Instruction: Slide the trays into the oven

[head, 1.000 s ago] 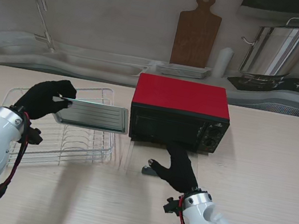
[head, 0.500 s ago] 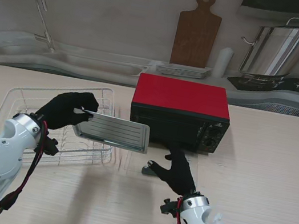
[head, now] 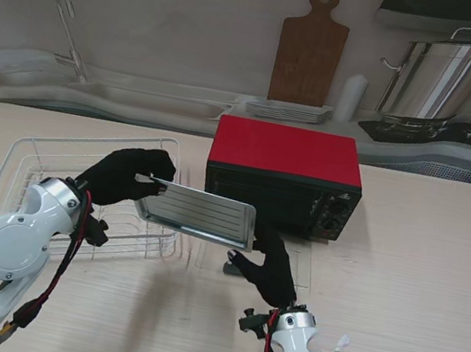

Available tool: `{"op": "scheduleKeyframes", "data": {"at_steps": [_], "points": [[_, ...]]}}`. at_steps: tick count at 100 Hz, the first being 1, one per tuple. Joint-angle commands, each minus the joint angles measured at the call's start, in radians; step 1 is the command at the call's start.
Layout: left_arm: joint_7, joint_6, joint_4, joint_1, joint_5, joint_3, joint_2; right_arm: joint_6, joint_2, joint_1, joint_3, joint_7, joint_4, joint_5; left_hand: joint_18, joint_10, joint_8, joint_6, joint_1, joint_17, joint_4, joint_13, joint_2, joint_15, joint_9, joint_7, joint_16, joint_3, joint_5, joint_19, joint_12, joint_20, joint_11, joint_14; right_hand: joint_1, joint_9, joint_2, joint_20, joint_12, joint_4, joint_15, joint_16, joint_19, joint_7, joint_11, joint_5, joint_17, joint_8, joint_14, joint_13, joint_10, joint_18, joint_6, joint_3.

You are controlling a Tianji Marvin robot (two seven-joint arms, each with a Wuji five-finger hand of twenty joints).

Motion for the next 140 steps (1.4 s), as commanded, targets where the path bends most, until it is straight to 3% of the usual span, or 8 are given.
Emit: {"op": "scheduleKeyframes", "data": {"at_steps": [1,32,50,61,67,90,109,140], "points": [[-0.029,-0.004,-0.008,-0.003,-0.013,0.006,-0.002,-0.009,-0.019,0.0,-0.009,0.0,0.004,-0.012,0.022,0.012,0.092,-0.056,0.063,0.002,0.047,0.051,0.091,0.062,0.104,0.185,0.004,0.147,0.081,0.054,0.052,0.028,0.143,0.024,0.025,0.044,-0.028,0.015,0.016,-0.037,0.007,0.014,0.019,0.009,0.008,0.041,0.041,0.016,-0.025,0.048,-0.011,-0.032,-0.037,0.036],[-0.066,-0.012,0.008,-0.038,-0.047,0.045,0.004,-0.032,-0.026,0.011,-0.016,-0.014,0.014,0.003,0.023,0.014,0.088,-0.056,0.062,0.003,0.047,0.053,0.092,0.064,0.104,0.185,0.002,0.147,0.078,0.054,0.053,0.029,0.142,0.023,0.101,0.238,-0.073,-0.014,0.01,-0.039,-0.017,-0.002,0.012,0.012,-0.04,0.216,0.224,0.046,-0.006,0.241,-0.013,-0.013,-0.079,0.129],[-0.075,-0.012,0.015,-0.054,-0.043,0.058,0.006,-0.047,-0.031,0.012,-0.018,-0.02,0.015,0.025,0.021,0.013,0.085,-0.055,0.062,0.003,0.046,0.051,0.092,0.063,0.101,0.184,0.001,0.144,0.074,0.054,0.051,0.029,0.138,0.021,0.261,0.395,0.02,-0.048,-0.005,-0.025,-0.027,-0.015,0.026,0.018,-0.082,0.364,0.338,0.061,0.012,0.377,-0.011,0.005,-0.108,0.09],[-0.07,-0.009,0.017,-0.056,-0.039,0.06,0.005,-0.055,-0.033,0.011,-0.017,-0.014,0.012,0.052,0.022,0.015,0.076,-0.05,0.065,-0.001,0.044,0.047,0.093,0.057,0.097,0.173,-0.004,0.137,0.069,0.05,0.046,0.027,0.128,0.021,0.316,0.548,0.018,-0.085,-0.029,-0.097,-0.016,-0.019,0.062,0.019,-0.139,0.515,0.426,0.058,0.036,0.485,0.0,0.04,-0.128,0.166],[-0.066,-0.008,0.018,-0.056,-0.039,0.061,0.004,-0.059,-0.031,0.01,-0.015,0.0,0.009,0.07,0.022,0.019,0.055,-0.04,0.07,-0.005,0.041,0.04,0.096,0.049,0.092,0.154,-0.012,0.123,0.06,0.047,0.041,0.025,0.114,0.02,0.338,0.644,0.01,-0.264,-0.035,-0.126,0.01,-0.017,0.158,0.042,-0.166,0.628,0.479,0.059,0.061,0.549,0.012,0.082,-0.133,0.198],[-0.047,-0.006,0.017,-0.052,-0.042,0.061,0.0,-0.044,-0.026,0.002,-0.008,0.041,-0.013,0.137,0.009,0.033,-0.17,0.006,0.049,-0.045,0.027,-0.023,0.064,-0.035,0.065,0.065,-0.105,0.062,-0.024,-0.001,0.037,-0.016,-0.089,0.016,0.368,0.785,-0.044,-0.256,-0.034,-0.17,0.14,0.015,0.309,0.087,-0.125,0.829,0.671,0.083,0.173,0.695,0.067,0.175,-0.122,0.242],[-0.044,-0.014,0.017,-0.045,-0.051,0.055,-0.001,-0.013,-0.027,-0.007,-0.002,0.057,-0.036,0.201,-0.011,0.043,-0.339,0.058,-0.024,-0.104,0.028,-0.109,0.042,-0.195,-0.026,-0.075,-0.203,0.092,-0.102,-0.105,-0.051,-0.057,-0.295,-0.007,0.374,0.803,-0.073,-0.246,-0.037,-0.176,0.175,0.016,0.331,0.091,-0.101,0.872,0.721,0.1,0.203,0.727,0.09,0.205,-0.106,0.263],[-0.067,-0.043,0.017,-0.037,-0.054,0.035,0.005,0.037,-0.033,-0.014,0.01,0.064,-0.07,0.295,-0.038,0.042,-0.516,0.131,-0.259,-0.19,0.109,-0.255,0.148,-0.392,-0.334,-0.338,-0.31,0.125,-0.214,-0.278,-0.511,-0.083,-0.207,-0.054,0.373,0.823,-0.09,-0.262,-0.054,-0.179,0.178,0.007,0.343,0.079,-0.107,0.887,0.763,0.089,0.223,0.754,0.108,0.229,-0.089,0.273]]}}
